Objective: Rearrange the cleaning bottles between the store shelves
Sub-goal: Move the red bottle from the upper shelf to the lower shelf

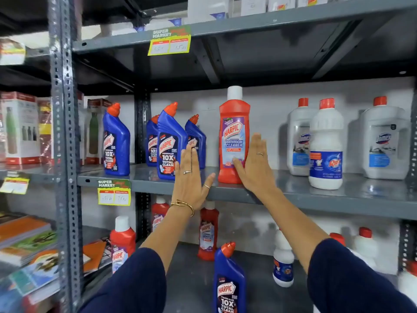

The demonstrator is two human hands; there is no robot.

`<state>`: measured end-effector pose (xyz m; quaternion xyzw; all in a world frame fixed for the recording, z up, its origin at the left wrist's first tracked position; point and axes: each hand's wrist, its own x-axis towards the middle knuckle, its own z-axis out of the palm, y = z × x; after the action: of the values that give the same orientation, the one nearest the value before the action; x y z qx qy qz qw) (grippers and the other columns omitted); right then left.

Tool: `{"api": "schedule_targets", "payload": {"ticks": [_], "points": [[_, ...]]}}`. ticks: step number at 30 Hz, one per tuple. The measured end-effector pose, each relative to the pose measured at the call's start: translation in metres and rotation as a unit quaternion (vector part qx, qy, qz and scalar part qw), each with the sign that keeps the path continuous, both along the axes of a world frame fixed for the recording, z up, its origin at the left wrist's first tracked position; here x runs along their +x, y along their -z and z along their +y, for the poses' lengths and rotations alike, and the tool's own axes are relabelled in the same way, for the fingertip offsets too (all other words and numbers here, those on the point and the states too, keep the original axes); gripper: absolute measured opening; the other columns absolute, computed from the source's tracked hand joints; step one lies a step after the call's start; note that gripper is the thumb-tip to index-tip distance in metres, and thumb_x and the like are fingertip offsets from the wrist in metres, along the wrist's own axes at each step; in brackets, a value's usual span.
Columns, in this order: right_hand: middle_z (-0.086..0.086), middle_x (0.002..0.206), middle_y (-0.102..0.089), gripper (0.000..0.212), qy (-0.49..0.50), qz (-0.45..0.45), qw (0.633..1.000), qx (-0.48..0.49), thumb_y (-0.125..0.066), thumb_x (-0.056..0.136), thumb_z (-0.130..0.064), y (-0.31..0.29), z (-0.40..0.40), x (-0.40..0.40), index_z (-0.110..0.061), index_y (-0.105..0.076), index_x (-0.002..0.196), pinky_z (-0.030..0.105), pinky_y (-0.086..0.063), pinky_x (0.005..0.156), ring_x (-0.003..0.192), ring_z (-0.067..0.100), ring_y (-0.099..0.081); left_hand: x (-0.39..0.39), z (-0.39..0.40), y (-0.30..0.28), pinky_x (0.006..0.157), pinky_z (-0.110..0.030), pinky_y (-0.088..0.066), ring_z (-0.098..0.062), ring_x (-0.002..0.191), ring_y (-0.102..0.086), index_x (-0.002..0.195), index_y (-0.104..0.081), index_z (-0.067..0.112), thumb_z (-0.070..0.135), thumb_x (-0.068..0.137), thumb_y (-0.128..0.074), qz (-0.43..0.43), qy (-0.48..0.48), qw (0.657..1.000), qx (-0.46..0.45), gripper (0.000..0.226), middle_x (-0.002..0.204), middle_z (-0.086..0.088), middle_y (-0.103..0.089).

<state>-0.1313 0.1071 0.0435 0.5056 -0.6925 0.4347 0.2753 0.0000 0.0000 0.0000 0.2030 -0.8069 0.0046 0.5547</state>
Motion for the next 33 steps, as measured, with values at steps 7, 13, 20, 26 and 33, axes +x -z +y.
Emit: {"api": "schedule_targets", "payload": {"ticks": [7,13,20,26,33], "points": [[0.017,0.141,-0.036,0.086,-0.061,-0.112,0.99,-0.068,-0.061,0.084,-0.033,-0.008,-0.032,0.0,-0.012,-0.002,0.142,0.049,-0.042,0.097,0.122,0.032,-0.044,0.002,-0.018,0.014,0.115,-0.039,-0.005,-0.025,0.141,0.0,0.14,-0.001,0.007,0.042,0.091,-0.041,-0.023,-0.031,0.999,0.017,0.072,0.153,-0.014,-0.007],[0.017,0.129,-0.05,0.064,-0.108,-0.217,0.967,-0.082,-0.064,0.082,-0.032,-0.009,-0.045,-0.013,-0.008,-0.029,0.129,0.039,-0.048,0.083,0.111,0.03,-0.053,-0.004,-0.025,0.019,0.114,-0.038,-0.007,-0.025,0.14,-0.011,0.14,-0.011,0.008,0.059,0.084,-0.017,0.001,-0.043,0.999,-0.014,0.075,0.151,-0.013,-0.017],[0.017,0.125,-0.055,0.056,-0.106,-0.227,0.964,-0.088,-0.066,0.081,-0.032,-0.01,-0.025,-0.003,-0.005,-0.038,0.12,0.031,-0.043,0.076,0.107,0.03,-0.055,0.0,-0.025,0.02,0.113,-0.035,0.0,-0.025,0.14,-0.007,0.14,-0.007,0.008,0.051,0.09,-0.022,-0.043,-0.062,0.997,-0.019,0.068,0.152,-0.013,-0.014],[0.012,0.118,-0.06,0.056,-0.066,-0.204,0.966,-0.143,-0.07,0.077,-0.035,-0.01,0.02,0.016,-0.008,-0.042,0.117,0.029,-0.039,0.075,0.101,0.027,-0.057,0.016,-0.026,0.026,0.113,-0.034,0.004,-0.022,0.141,0.001,0.141,0.0,0.011,0.066,0.078,0.006,-0.132,-0.105,0.985,-0.032,0.083,0.154,-0.01,-0.006],[-0.011,0.096,-0.058,0.042,-0.165,-0.269,0.929,-0.195,-0.073,0.074,-0.028,0.041,0.052,0.052,-0.026,-0.043,0.104,0.019,-0.045,0.067,0.081,0.002,-0.057,0.044,-0.037,0.033,0.114,-0.041,-0.002,-0.023,0.141,-0.002,0.141,-0.003,0.01,0.073,0.068,0.016,-0.206,-0.154,0.966,-0.027,0.098,0.154,-0.01,-0.009]]}}
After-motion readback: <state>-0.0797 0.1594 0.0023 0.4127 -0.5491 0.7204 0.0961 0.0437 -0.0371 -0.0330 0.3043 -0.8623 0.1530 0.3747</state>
